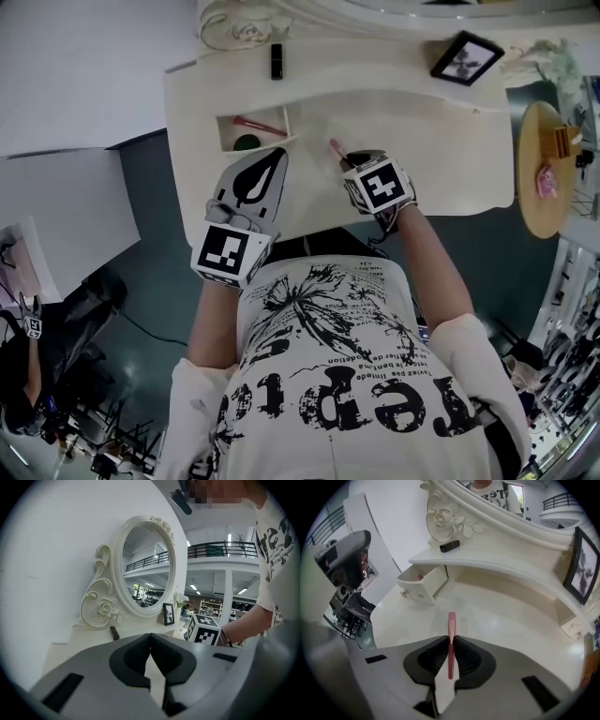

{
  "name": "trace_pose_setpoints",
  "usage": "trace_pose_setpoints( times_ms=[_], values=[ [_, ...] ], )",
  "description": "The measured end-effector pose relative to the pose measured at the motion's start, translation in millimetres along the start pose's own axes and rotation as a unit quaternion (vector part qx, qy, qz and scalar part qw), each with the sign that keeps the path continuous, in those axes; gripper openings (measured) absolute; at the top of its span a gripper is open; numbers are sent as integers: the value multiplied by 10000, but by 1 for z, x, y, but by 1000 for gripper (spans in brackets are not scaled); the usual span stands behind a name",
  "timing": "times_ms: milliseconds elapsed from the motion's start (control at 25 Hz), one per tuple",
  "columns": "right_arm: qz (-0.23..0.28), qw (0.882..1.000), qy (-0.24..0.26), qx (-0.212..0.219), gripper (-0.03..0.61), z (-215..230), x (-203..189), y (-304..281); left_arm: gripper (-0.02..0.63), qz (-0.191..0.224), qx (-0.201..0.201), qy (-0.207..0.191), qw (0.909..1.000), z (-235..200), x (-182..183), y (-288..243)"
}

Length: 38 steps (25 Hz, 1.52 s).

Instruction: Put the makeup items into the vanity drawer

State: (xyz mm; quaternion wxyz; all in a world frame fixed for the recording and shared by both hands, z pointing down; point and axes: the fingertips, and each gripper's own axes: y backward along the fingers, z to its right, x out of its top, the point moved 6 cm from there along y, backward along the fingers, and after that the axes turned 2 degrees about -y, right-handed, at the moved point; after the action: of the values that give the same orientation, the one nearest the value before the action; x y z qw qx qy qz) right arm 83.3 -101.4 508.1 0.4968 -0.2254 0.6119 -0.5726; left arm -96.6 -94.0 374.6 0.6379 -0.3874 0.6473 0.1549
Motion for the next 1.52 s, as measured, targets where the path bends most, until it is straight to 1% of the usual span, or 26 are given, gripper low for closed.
trace_pose_setpoints(
  times_ms=[120, 320, 520, 680, 800, 920, 1120, 1280, 1320, 1360, 1400, 1520],
  values=[
    [270, 9996, 70, 27, 61, -10, 24, 13, 14, 113, 111, -15, 9999, -7, 7, 11],
    [754, 9960, 466, 108, 61, -33, 70, 30, 14, 307, 369, -25, 9988, -23, 16, 29],
    [1053, 9889, 951, 431, 61, -58, 107, 33, 14, 443, 679, -22, 9967, -39, 21, 47],
    [1036, 9811, 1475, 700, 61, -82, 129, 21, 14, 507, 985, 53, 9938, -55, 20, 66],
    [987, 9722, 1888, 974, 61, -101, 144, 7, 14, 465, 1285, 163, 9905, -65, 13, 79],
    [889, 9659, 2157, 1123, 61, -115, 154, -8, 14, 405, 1469, 263, 9880, -75, 3, 86],
    [818, 9612, 2328, 1236, 62, -127, 164, -25, 14, 344, 1720, 375, 9838, -83, -6, 98],
    [795, 9623, 2300, 1213, 65, -131, 166, -30, 14, 318, 1809, 416, 9821, -86, -8, 107],
    [808, 9633, 2250, 1219, 114, -131, 166, -30, 14, 312, 1817, 420, 9820, -86, -9, 108],
    [819, 9641, 2203, 1238, 200, -132, 166, -30, 14, 309, 1819, 419, 9819, -86, -9, 109],
    [837, 9648, 2157, 1254, 252, -132, 166, -29, 14, 310, 1811, 414, 9821, -86, -9, 109],
    [982, 9675, 1981, 1226, 264, -130, 165, -25, 14, 339, 1745, 370, 9834, -86, -8, 107]
  ],
)
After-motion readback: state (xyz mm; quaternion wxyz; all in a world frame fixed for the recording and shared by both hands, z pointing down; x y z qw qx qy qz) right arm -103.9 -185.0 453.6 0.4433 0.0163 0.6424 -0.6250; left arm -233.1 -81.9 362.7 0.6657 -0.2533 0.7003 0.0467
